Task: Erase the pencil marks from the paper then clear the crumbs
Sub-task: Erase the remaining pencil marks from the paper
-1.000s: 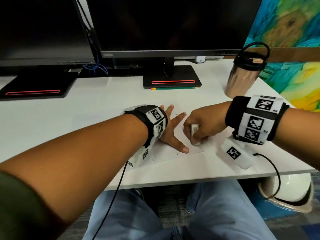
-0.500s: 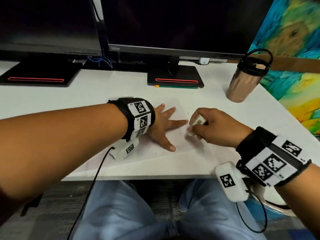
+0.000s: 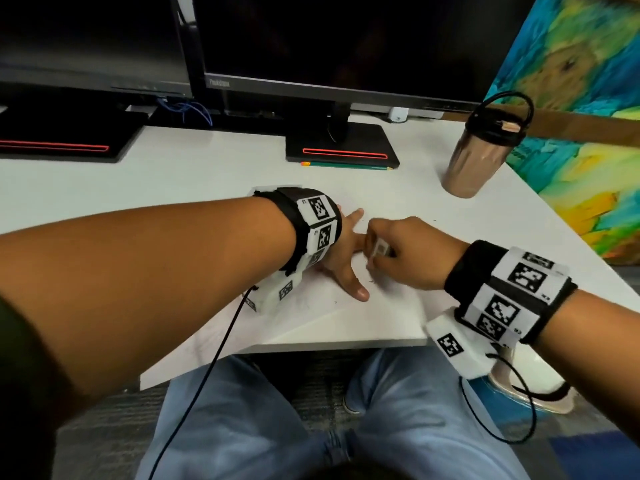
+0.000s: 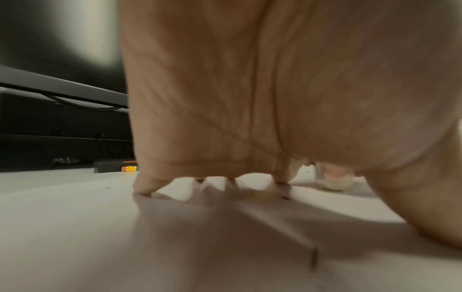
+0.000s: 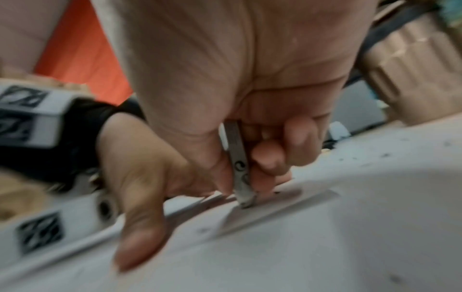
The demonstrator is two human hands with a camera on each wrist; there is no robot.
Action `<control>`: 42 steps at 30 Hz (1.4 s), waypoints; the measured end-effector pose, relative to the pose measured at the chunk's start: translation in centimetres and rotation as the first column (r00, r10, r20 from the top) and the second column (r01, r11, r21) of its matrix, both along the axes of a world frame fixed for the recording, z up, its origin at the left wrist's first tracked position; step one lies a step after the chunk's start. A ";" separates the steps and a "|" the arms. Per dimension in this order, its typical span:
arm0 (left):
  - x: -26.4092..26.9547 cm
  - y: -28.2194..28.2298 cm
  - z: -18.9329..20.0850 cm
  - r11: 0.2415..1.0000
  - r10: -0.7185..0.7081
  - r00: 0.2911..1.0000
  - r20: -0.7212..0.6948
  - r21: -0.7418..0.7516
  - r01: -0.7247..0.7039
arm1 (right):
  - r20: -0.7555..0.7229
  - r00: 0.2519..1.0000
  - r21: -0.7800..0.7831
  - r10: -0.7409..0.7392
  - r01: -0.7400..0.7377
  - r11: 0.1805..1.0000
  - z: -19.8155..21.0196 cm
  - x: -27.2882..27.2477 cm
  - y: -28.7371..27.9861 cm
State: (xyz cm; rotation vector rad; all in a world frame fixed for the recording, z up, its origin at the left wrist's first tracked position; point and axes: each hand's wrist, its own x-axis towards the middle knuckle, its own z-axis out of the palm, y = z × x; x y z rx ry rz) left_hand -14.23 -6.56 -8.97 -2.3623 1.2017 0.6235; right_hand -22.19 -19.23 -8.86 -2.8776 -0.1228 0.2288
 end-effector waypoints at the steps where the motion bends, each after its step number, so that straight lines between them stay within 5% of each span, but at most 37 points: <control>1: -0.1 0.0 0.0 1.000 -0.001 1.000 -0.002 0.003 0.001 | -0.020 0.999 -0.003 0.045 -0.045 0.999 0.0 -0.2 0.1; 6: -0.2 0.0 -0.4 0.999 0.001 1.000 0.007 -0.033 -0.001 | 0.010 1.000 -0.033 0.002 -0.002 0.999 0.6 0.8 -1.0; 11: -0.4 -0.1 -0.1 1.000 -0.001 1.000 0.013 -0.003 0.001 | -0.128 0.986 0.056 0.104 -0.098 0.994 0.6 0.4 -0.2; 22: -0.3 0.0 -0.5 0.999 -0.012 1.000 0.005 -0.032 0.012 | -0.061 0.997 0.015 0.051 -0.050 0.999 1.1 0.6 -1.5; 26: -0.4 -0.1 -0.1 1.000 -0.017 1.000 0.018 0.017 0.016 | -0.107 0.982 0.074 0.159 -0.152 0.986 0.2 -0.3 -0.2; 30: -0.2 -0.2 -0.5 1.000 -0.013 1.000 0.017 -0.003 0.013 | -0.074 0.995 0.049 0.061 -0.057 0.997 0.8 0.2 -1.6; 34: -0.2 -0.2 -0.1 0.999 -0.023 1.000 0.020 0.027 0.022 | -0.089 0.982 0.075 0.166 -0.160 0.984 0.0 -0.6 -0.3; 39: -0.3 -0.1 -0.4 1.000 -0.026 0.999 0.020 -0.011 0.026 | -0.041 0.998 0.012 0.048 -0.047 0.999 0.8 0.1 -2.1; 42: -0.3 -0.1 -0.1 0.999 -0.035 0.999 0.019 0.024 0.034 | -0.095 0.983 0.059 0.158 -0.153 0.986 0.1 -0.5 -0.4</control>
